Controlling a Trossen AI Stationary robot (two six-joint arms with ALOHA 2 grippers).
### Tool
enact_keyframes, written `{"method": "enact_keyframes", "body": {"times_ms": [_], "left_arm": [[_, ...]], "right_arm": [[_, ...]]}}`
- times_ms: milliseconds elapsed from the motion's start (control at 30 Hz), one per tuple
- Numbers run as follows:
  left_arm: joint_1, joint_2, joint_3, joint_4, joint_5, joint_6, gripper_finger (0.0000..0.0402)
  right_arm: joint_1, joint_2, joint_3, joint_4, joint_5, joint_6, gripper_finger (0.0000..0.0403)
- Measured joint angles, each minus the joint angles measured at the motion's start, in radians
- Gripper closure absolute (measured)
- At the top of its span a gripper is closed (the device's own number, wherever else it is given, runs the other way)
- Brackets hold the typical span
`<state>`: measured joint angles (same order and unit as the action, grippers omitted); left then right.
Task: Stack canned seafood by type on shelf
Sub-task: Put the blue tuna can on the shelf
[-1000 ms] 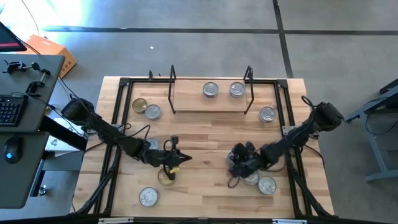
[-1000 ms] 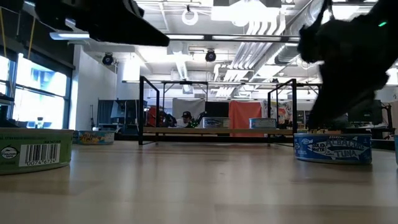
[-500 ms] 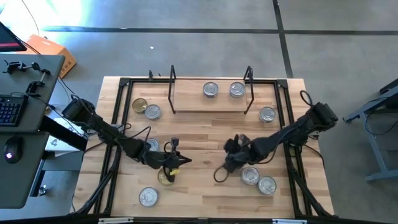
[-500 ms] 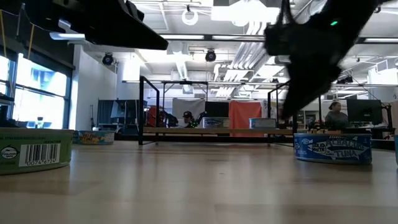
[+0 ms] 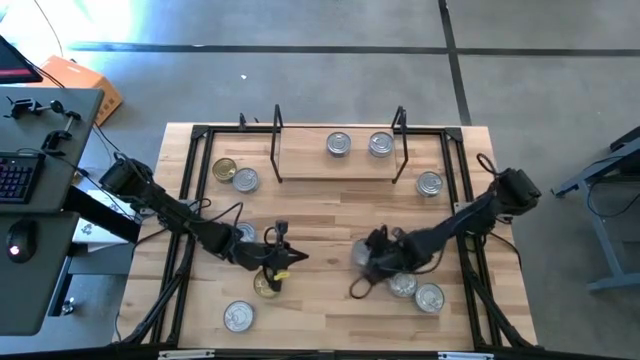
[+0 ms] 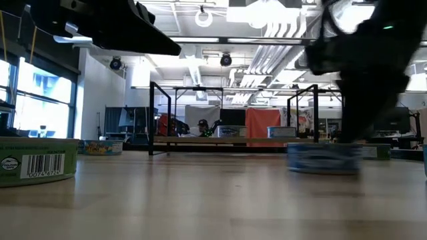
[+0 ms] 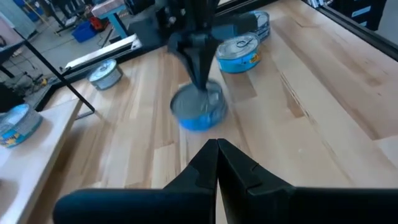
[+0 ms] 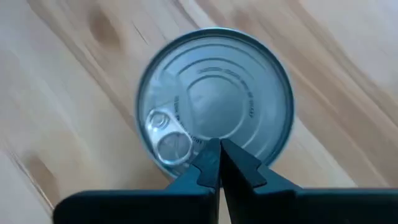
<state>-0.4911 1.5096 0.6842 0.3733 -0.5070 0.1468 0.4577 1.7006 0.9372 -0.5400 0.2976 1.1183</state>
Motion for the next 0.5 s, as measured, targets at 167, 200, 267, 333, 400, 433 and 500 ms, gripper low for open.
{"method": "enact_keyframes", "body": {"times_ms": [167,200,267,333,400,433,500], "left_arm": [[0.003,0.000,0.001,-0.001,0.000,0.023,0.0401],[0.002,0.000,0.001,-0.001,0.000,0.023,0.0402],[0.002,0.000,0.001,-0.005,0.004,0.024,0.0402],[0.002,0.000,0.001,-0.015,0.033,0.041,0.0399],[0.002,0.000,0.001,-0.022,0.057,0.054,0.0391],[0.002,0.000,0.001,-0.026,0.067,0.065,0.0383],[0.009,0.006,0.001,-0.028,0.104,0.075,0.0364]], "right_arm": [[-0.097,0.082,-0.002,0.311,0.013,-0.172,0.0399],[-0.114,0.093,-0.003,0.369,0.019,-0.208,0.0399],[-0.142,0.115,-0.005,0.489,0.032,-0.290,0.0399],[-0.157,0.122,-0.009,0.574,0.057,-0.379,0.0399],[-0.159,0.115,-0.012,0.636,0.111,-0.454,0.0399],[-0.155,0.103,-0.011,0.659,0.142,-0.477,0.0399],[-0.132,0.072,-0.008,0.673,0.206,-0.495,0.0399]]}}
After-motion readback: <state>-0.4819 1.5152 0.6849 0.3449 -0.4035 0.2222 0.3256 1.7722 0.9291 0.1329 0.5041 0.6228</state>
